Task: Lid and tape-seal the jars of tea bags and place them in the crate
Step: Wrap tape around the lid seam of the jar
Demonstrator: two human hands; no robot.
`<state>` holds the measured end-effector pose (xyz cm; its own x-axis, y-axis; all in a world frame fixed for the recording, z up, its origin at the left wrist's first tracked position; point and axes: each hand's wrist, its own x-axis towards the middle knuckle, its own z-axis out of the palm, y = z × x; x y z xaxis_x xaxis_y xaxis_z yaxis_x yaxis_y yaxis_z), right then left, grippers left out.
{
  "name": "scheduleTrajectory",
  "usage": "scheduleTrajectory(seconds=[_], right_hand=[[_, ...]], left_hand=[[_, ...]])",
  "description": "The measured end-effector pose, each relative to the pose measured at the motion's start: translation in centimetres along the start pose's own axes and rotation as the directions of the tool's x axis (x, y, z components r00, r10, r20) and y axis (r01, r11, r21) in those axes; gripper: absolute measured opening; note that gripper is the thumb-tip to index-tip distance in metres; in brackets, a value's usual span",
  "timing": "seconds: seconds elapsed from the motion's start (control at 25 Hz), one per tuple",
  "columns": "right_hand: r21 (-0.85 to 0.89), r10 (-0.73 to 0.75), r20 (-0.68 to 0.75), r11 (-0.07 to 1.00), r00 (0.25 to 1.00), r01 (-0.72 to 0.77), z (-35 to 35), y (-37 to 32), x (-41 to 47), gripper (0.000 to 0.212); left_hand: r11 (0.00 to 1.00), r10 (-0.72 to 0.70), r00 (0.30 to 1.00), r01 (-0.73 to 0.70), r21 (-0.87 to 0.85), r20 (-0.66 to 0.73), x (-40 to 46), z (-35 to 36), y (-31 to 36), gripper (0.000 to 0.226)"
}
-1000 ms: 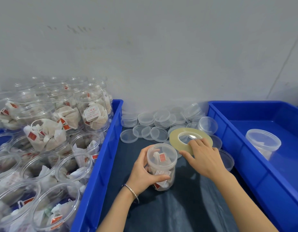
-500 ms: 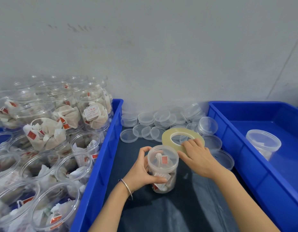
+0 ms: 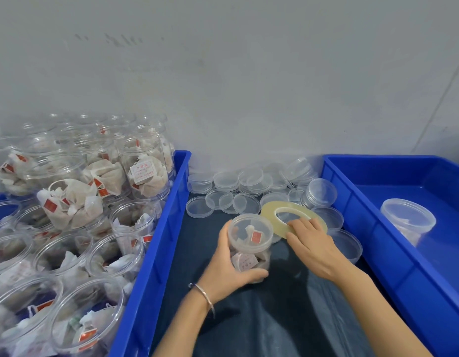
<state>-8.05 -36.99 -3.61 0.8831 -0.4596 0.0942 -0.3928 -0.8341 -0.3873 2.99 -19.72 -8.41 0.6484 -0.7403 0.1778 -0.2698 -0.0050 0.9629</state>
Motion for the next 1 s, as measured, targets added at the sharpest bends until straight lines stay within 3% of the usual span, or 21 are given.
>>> scheduleTrajectory(seconds=[0.12, 0.24, 0.44, 0.68, 1.0], right_hand=[[-0.14, -0.049, 0.038, 0.989, 0.998, 0.053, -0.2, 0.1, -0.4, 0.029], [-0.303, -0.124, -0.018, 0.946, 0.992, 0.113, -1.3, 0.8, -0.9, 0.044], [-0.456, -0.214, -0.201, 0.884, 0.956, 0.102, -2.9, 2.0, -1.6, 0.053], [-0.454, -0.239, -0.162, 0.879, 0.958, 0.143, -3.4, 2.7, -2.1, 0.052], [-0.508, 0.0, -0.151, 0.858, 0.989, -0.078, -2.1, 2.1, -0.2, 0.073]], left_hand=[[0.999, -0.006, 0.939, -0.006, -0.036, -0.343, 0.2, 3.2, 0.5, 0.096], [1.0, 0.0, 0.89, -0.004, -0.007, -0.455, 0.8, 3.3, 0.5, 0.077], [0.998, 0.032, 0.946, -0.015, 0.054, -0.322, 0.9, 0.9, 0.2, 0.074], [0.998, 0.042, 0.966, -0.03, 0.053, -0.256, 0.8, 0.0, 0.3, 0.075], [0.999, 0.037, 0.997, -0.036, 0.01, -0.069, 0.6, -0.5, 0.8, 0.074]])
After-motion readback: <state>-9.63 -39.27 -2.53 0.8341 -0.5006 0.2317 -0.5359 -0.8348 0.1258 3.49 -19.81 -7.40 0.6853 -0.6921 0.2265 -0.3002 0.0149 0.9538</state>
